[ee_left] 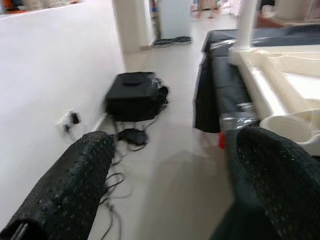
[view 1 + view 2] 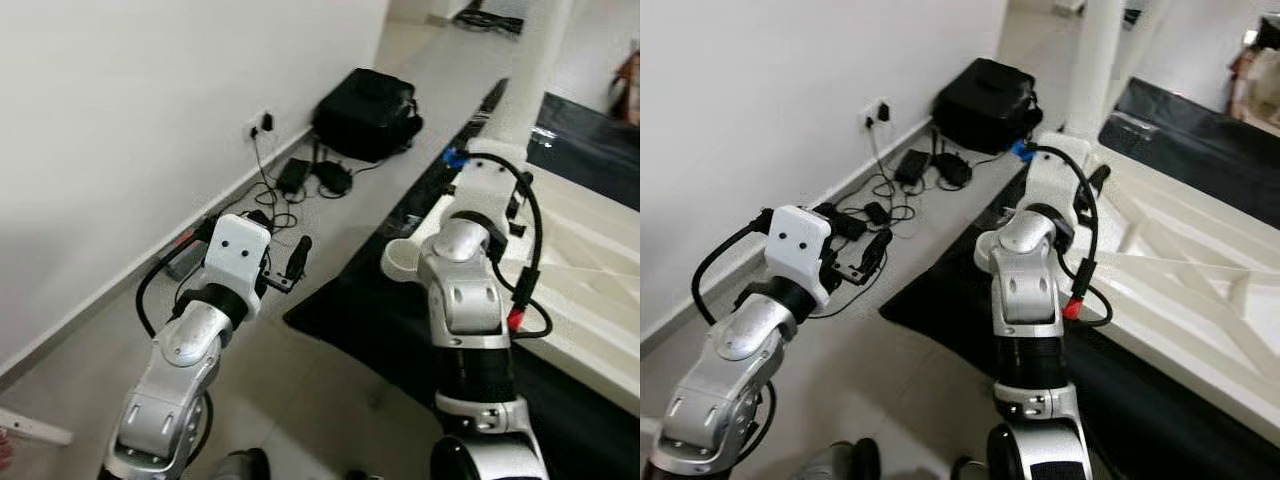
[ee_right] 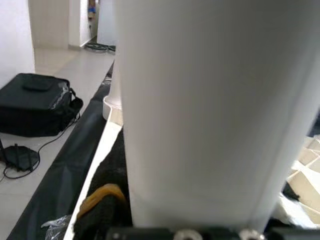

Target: Building children table

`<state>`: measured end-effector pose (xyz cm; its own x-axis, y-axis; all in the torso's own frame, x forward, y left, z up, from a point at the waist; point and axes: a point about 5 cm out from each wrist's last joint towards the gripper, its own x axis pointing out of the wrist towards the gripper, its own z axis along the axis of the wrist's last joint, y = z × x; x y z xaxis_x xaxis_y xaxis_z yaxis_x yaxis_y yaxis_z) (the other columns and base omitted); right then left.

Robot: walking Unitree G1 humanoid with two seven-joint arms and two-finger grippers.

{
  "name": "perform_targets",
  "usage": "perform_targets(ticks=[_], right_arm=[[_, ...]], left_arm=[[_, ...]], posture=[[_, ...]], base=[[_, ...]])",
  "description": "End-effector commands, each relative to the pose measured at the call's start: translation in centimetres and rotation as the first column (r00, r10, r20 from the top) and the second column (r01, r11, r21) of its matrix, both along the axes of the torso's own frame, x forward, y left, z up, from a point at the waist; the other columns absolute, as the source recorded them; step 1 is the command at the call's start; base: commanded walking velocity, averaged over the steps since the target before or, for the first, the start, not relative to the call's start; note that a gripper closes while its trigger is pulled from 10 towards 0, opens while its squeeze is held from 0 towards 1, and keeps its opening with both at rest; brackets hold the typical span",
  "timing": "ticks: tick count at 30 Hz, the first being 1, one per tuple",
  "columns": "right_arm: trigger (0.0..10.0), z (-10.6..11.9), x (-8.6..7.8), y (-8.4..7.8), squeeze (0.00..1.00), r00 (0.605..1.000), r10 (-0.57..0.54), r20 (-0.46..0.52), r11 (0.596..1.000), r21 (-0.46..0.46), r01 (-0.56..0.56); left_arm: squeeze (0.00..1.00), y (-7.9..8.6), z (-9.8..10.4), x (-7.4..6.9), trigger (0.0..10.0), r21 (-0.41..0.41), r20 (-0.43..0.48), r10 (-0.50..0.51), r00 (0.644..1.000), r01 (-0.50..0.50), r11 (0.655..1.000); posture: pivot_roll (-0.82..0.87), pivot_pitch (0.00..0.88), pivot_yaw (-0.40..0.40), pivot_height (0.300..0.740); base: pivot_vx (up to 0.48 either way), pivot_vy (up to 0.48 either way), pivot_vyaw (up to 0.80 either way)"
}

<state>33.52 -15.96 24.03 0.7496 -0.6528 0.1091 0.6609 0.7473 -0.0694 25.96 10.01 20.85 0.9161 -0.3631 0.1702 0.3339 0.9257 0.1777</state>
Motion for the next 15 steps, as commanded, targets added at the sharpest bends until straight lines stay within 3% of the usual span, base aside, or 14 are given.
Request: perform_targets(ticks=[1,2,4,5,7,8,10,11,12,13,14,15], right_arm=[[10.0,-1.5,-0.1,-1.3,0.0,0.996,-0.065,-0.055,0.995,0.068,0.069],[10.0,-1.3,-0.1,-1.5,0.0,0.998,-0.065,-0.023,0.991,0.119,0.067],[10.0,-1.3,-0.1,-1.5,0.0,0.998,-0.065,-0.023,0.991,0.119,0.067],[10.0,-0.4,0.2,-1.5,0.0,0.998,-0.01,0.068,0.988,0.157,-0.001],[10.0,2.3,0.7,-1.3,0.0,0.956,0.094,0.277,0.957,0.239,-0.164],[10.0,5.1,0.7,-0.8,0.0,0.884,0.21,0.417,0.93,0.193,-0.312],[10.0,7.7,0.4,-0.2,0.0,0.791,0.349,0.502,0.902,0.051,-0.43],[10.0,7.7,0.4,-0.2,0.0,0.791,0.349,0.502,0.902,0.051,-0.43],[10.0,8.7,0.0,-0.2,0.0,0.772,0.377,0.512,0.907,-0.037,-0.419],[10.0,9.3,-0.3,-1.0,0.0,0.798,0.331,0.504,0.938,-0.079,-0.339],[10.0,9.3,-0.3,-1.0,0.0,0.798,0.331,0.504,0.938,-0.079,-0.339],[10.0,9.6,-0.5,-1.8,0.0,0.832,0.274,0.483,0.961,-0.115,-0.25]], left_arm=[[0.0,0.0,-0.2,0.0,10.0,0.012,-0.008,0.004,1.0,-0.004,1.0],[0.0,0.0,-0.1,0.0,10.0,0.012,-0.006,0.004,1.0,-0.004,1.0],[0.0,0.0,-0.1,0.0,10.0,0.012,-0.006,0.004,1.0,-0.004,1.0],[0.0,-0.1,-0.1,0.0,10.0,0.011,-0.005,0.004,1.0,-0.004,1.0],[0.0,-0.2,-0.2,0.0,10.0,0.01,-0.005,0.003,1.0,-0.003,1.0],[0.0,-0.3,-0.2,-0.1,10.0,0.01,-0.005,0.003,1.0,-0.003,1.0],[0.0,-0.3,-0.2,0.0,10.0,0.009,-0.005,0.002,1.0,-0.002,1.0],[0.0,-0.3,-0.2,0.0,10.0,0.009,-0.005,0.002,1.0,-0.002,1.0],[0.0,-0.2,-0.2,0.0,10.0,0.008,-0.004,0.001,1.0,-0.001,1.0],[0.0,-0.2,-0.2,0.0,10.0,0.007,-0.004,0.002,1.0,-0.002,1.0],[0.0,-0.2,-0.2,0.0,10.0,0.007,-0.004,0.002,1.0,-0.002,1.0],[0.0,-0.2,-0.2,0.1,10.0,0.006,-0.003,0.002,1.0,-0.002,1.0]], posture=[[0.13,0.185,-0.085,0.74],[0.13,0.185,-0.085,0.74],[0.13,0.185,-0.085,0.74],[0.13,0.184,-0.085,0.74],[0.13,0.185,-0.084,0.74],[0.13,0.182,-0.083,0.74],[0.13,0.181,-0.081,0.74],[0.13,0.181,-0.081,0.74],[0.13,0.181,-0.081,0.74],[0.12,0.179,-0.082,0.74],[0.12,0.179,-0.082,0.74],[0.12,0.179,-0.082,0.74]], base=[[0.0,0.0,0.0],[0.0,0.0,0.0],[0.0,0.0,0.0],[0.0,0.0,0.0],[0.0,0.0,0.0],[0.0,0.0,0.0],[0.0,0.0,0.0],[0.0,0.0,0.0],[0.0,0.0,0.0],[0.0,0.0,0.0],[0.0,0.0,0.0],[0.0,0.0,0.0]])
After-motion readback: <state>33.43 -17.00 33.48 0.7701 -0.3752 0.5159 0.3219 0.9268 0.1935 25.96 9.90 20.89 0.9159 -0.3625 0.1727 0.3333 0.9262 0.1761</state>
